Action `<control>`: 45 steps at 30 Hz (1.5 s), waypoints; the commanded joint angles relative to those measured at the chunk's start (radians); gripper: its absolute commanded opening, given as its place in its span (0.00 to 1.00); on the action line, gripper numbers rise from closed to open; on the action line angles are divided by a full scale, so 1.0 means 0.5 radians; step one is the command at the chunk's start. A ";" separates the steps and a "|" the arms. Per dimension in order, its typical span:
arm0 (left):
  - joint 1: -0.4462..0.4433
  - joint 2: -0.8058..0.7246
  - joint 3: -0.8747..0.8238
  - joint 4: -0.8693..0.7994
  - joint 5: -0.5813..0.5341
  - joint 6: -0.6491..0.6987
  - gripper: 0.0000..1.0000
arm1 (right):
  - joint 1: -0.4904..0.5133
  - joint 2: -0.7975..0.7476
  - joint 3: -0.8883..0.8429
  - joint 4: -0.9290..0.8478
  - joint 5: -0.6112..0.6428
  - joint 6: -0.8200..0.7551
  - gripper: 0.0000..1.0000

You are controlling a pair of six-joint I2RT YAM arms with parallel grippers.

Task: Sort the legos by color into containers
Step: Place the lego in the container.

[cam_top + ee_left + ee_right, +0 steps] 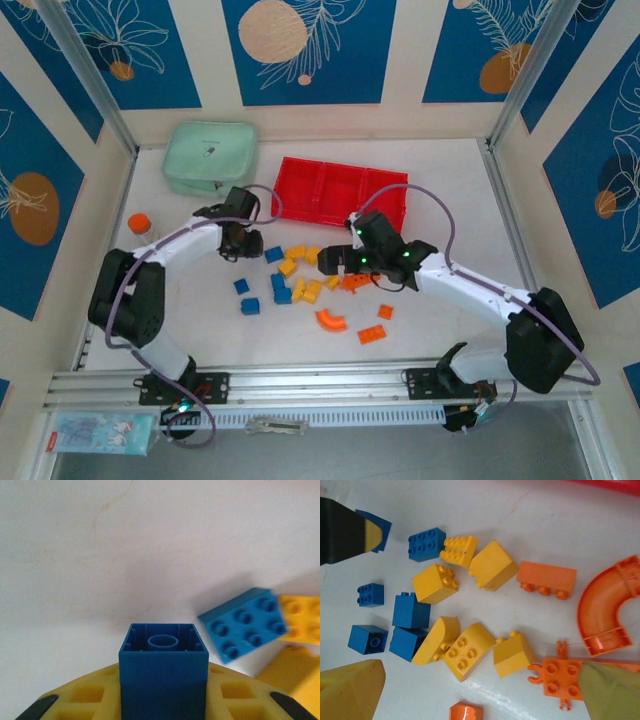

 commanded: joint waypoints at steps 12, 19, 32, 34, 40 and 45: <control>-0.163 0.443 1.021 -0.008 0.061 -0.147 0.14 | -0.397 -0.035 0.112 -0.008 -0.089 -0.170 0.99; -0.166 0.930 1.572 -0.039 -0.064 -0.095 0.14 | -0.488 0.110 0.209 0.053 -0.098 -0.206 0.99; -0.163 1.474 2.202 -0.304 -0.181 0.032 0.34 | -0.551 0.145 0.274 0.050 -0.125 -0.211 0.99; -0.164 1.442 2.205 -0.296 -0.174 0.043 0.37 | -0.550 0.134 0.289 0.033 -0.129 -0.215 0.99; -0.163 1.245 2.132 -0.306 -0.136 0.086 0.47 | -0.542 0.088 0.308 -0.039 -0.139 -0.246 0.99; -0.163 0.990 1.927 -0.260 -0.087 0.080 0.52 | -0.524 0.029 0.317 -0.155 -0.144 -0.252 0.99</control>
